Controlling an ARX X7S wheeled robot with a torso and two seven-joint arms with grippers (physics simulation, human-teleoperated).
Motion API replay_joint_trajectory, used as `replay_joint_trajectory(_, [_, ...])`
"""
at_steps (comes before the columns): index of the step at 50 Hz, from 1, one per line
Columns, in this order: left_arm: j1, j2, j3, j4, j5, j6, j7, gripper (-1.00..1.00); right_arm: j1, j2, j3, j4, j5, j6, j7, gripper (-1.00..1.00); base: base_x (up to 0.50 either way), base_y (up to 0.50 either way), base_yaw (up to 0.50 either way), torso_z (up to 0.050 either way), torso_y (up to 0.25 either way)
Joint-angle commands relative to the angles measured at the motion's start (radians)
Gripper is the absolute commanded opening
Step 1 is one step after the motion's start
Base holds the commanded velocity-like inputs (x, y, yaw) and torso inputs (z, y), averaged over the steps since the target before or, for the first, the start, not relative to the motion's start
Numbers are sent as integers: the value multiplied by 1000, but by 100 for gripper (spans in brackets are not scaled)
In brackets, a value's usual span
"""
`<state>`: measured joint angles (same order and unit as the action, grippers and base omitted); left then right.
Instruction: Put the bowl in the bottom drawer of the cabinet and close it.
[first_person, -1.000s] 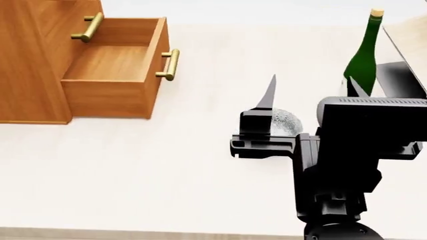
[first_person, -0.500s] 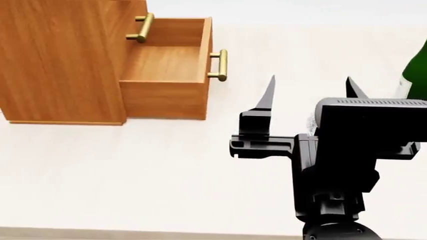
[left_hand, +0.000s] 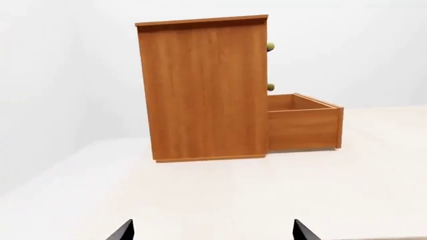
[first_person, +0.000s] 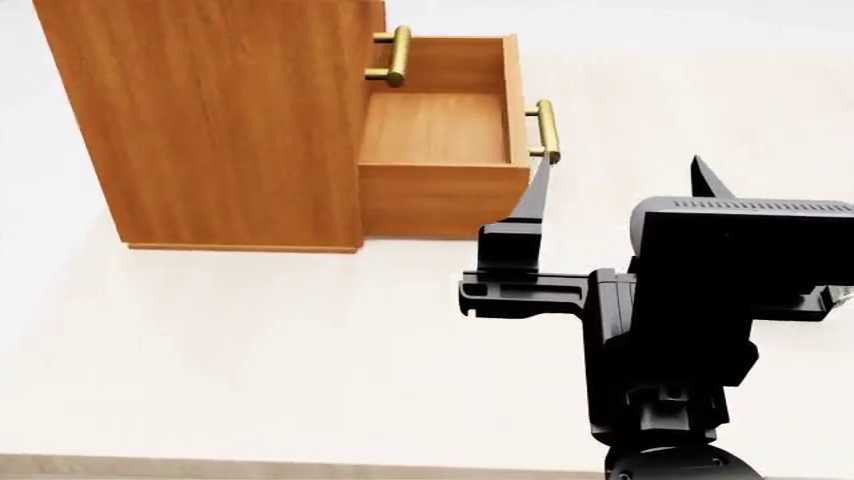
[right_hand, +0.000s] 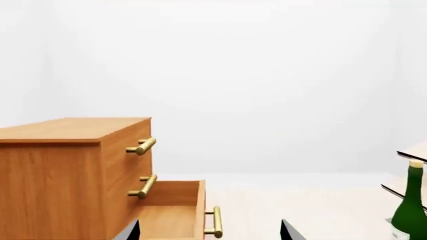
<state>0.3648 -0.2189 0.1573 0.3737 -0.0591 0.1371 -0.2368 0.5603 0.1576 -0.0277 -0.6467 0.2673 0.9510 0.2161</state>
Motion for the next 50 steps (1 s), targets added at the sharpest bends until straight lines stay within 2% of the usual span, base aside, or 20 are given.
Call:
replay_joint_trajectory(1, [-4, -5, 6, -4, -1, 2, -8, 100, -1, 4, -2, 5, 8, -6, 7, 100, 0, 395, 0, 0, 0])
replay_joint_trajectory(13, [-5, -12, 9, -6, -4, 6, -15, 100, -6, 8, -9, 11, 13, -20, 13, 100, 0, 392, 0, 0, 0])
replay_joint_trajectory(25, [-3, -19, 16, -7, -4, 11, -24, 100, -13, 12, -5, 16, 26, -21, 17, 100, 7, 0, 0, 0, 0])
replay_joint_trajectory(50, [-9, -39, 33, -6, -17, 10, -48, 100, -15, 22, -15, 38, 40, -40, 24, 100, 439, 0, 0, 0, 0])
